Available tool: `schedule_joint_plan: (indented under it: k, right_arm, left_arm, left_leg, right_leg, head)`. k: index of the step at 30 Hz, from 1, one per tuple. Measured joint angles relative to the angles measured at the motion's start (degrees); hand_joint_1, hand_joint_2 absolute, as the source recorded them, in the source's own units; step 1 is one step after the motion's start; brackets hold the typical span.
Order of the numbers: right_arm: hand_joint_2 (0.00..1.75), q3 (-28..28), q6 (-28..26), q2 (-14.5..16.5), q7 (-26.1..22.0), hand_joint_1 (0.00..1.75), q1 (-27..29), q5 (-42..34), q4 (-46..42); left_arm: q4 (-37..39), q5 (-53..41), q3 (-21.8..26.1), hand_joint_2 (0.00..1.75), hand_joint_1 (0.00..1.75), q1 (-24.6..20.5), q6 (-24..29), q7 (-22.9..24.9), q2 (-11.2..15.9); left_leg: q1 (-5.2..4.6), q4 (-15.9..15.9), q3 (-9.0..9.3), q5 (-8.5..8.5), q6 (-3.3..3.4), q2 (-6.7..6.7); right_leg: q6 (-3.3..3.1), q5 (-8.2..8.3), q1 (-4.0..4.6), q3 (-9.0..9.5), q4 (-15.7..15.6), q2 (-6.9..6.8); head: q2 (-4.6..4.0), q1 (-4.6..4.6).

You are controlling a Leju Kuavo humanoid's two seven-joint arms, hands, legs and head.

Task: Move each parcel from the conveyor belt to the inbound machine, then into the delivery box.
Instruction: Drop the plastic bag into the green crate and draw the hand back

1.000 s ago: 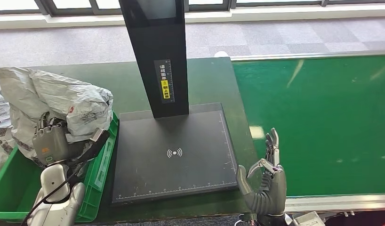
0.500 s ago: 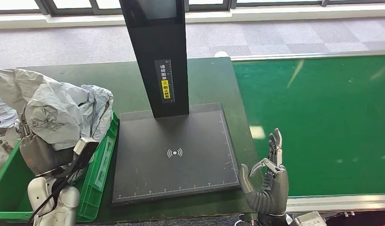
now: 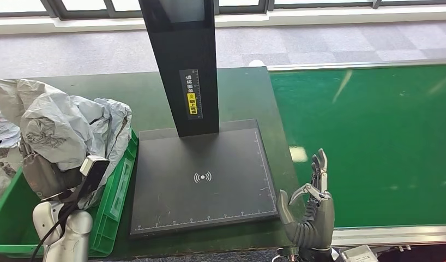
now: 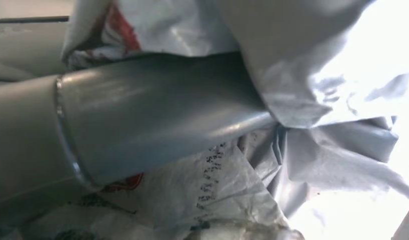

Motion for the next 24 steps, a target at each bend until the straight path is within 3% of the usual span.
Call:
schedule_joint_plan:
  k: [10,15,19,24]
  right_arm:
    - [1.75,0.0,0.7,-0.2,0.0,0.0,-0.5,-0.1,0.1]
    - [1.75,0.0,0.4,-0.4,0.0,0.0,-1.4,-0.2,0.7]
    - [1.75,0.3,-0.4,-0.6,0.0,0.0,-1.5,-0.4,1.2]
    - [1.75,0.7,-0.6,-0.6,0.0,0.0,-1.6,-0.3,1.7]
  left_arm:
    - [2.6,1.2,0.0,0.0,0.0,-1.7,0.0,1.2,0.0]
    - [3.2,3.9,0.3,0.0,0.0,-2.7,0.0,-2.5,-0.2]
    - [0.7,-10.5,4.0,0.0,0.0,-2.8,0.0,-3.6,-2.9]
    - [-9.2,-27.1,7.6,0.0,0.0,-1.0,0.1,3.6,-4.4]
  left_leg:
    - [0.0,0.0,0.02,0.0,0.0,0.0]
    - [0.0,0.0,0.02,0.0,0.0,-0.03]
    - [0.01,0.0,-0.03,0.01,0.02,-0.03]
    - [0.01,0.0,-0.07,-0.01,0.0,0.11]
  right_leg:
    - [0.01,0.0,-0.07,0.0,0.0,-0.01]
    - [0.01,-0.01,-0.07,0.03,0.0,-0.01]
    - [0.01,0.01,-0.07,0.01,0.0,-0.01]
    - [0.02,0.03,-0.06,-0.12,0.0,0.22]
  head:
    - [0.0,0.0]
    - [0.0,0.0]
    - [0.0,0.0]
    - [0.0,-0.01]
